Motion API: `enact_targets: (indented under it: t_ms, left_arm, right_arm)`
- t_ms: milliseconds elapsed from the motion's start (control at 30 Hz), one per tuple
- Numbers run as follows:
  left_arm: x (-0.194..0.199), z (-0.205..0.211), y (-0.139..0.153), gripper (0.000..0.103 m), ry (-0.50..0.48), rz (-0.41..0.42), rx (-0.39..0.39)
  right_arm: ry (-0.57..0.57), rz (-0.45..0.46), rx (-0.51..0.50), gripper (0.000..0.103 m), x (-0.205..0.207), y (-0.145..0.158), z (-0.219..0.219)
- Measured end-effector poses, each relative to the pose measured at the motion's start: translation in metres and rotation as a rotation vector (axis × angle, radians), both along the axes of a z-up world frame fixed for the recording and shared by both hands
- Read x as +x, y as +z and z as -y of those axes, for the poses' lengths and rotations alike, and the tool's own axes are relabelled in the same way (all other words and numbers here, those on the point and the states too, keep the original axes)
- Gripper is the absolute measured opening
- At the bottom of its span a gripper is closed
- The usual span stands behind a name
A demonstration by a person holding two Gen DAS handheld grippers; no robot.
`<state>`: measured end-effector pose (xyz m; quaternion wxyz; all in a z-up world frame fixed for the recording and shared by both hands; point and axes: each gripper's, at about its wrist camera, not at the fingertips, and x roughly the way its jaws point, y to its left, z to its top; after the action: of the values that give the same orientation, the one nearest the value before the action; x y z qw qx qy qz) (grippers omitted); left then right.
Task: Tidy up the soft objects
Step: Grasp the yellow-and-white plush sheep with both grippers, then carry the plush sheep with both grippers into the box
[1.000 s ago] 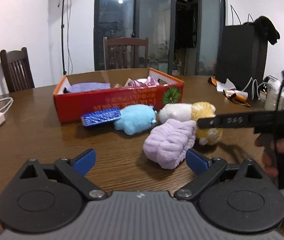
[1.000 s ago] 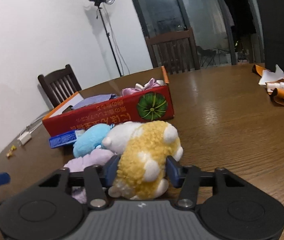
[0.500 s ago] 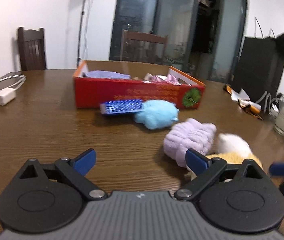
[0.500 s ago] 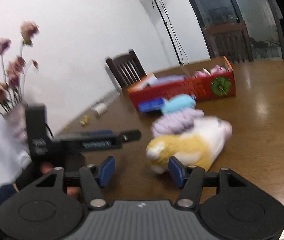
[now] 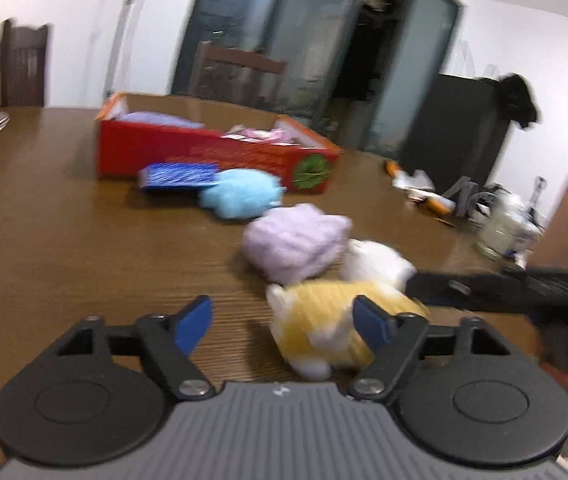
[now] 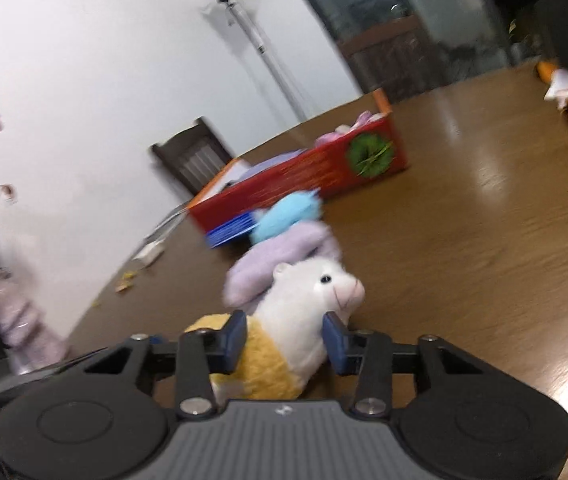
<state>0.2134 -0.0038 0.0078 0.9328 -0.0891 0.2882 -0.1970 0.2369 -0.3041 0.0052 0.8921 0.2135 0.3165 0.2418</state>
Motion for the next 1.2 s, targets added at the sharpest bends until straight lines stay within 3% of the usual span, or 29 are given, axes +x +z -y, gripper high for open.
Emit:
enact_targets:
  t_ms: [167,267,333,433,567,667,700,800,867,967,1067,1200]
  left_arm:
    - [0.002,-0.028,0.003,0.075,0.211,0.000,-0.023]
    - [0.000,-0.036,0.009,0.076,0.204,-0.006,-0.066]
    - [0.002,-0.037,0.009,0.078,0.162,-0.048,-0.141]
    - [0.009,-0.032,0.002,0.079,0.133,-0.122,-0.236]
    - [0.015,-0.028,-0.006,0.070,0.153,-0.149,-0.249]
    - [0.017,-0.033,-0.012,0.058,0.126,-0.181,-0.327]
    - [0.018,-0.034,-0.013,0.058,0.126,-0.187,-0.338]
    - [0.019,-0.035,-0.014,0.053,0.110,-0.162,-0.337]
    - [0.019,-0.037,-0.014,0.043,0.103,-0.154,-0.366]
    - [0.020,-0.039,-0.003,0.043,0.116,-0.106,-0.386]
    - [0.034,-0.048,0.018,0.043,0.099,-0.043,-0.403]
    - [0.091,-0.060,0.065,0.043,0.087,0.046,-0.346]
  right_arm:
    - [0.253,0.080,-0.033,0.039,-0.025,0.018,-0.030]
    - [0.179,0.158,-0.062,0.050,-0.030,0.032,-0.021]
    - [0.082,0.140,-0.068,0.061,-0.018,0.027,-0.011]
    - [0.060,0.071,-0.041,0.062,0.004,0.012,-0.010]
    - [0.063,0.005,0.010,0.065,0.025,-0.010,-0.015]
    - [0.076,-0.045,0.047,0.061,0.035,-0.027,-0.019]
    - [0.088,-0.063,0.083,0.053,0.037,-0.031,-0.018]
    - [0.103,-0.079,0.119,0.050,0.037,-0.036,-0.019]
    - [0.109,-0.076,0.108,0.048,0.036,-0.033,-0.022]
    - [0.121,-0.059,0.086,0.047,0.036,-0.019,-0.027]
    - [0.126,-0.004,0.081,0.045,0.045,0.004,-0.034]
    - [0.149,0.095,0.065,0.043,0.089,0.048,-0.050]
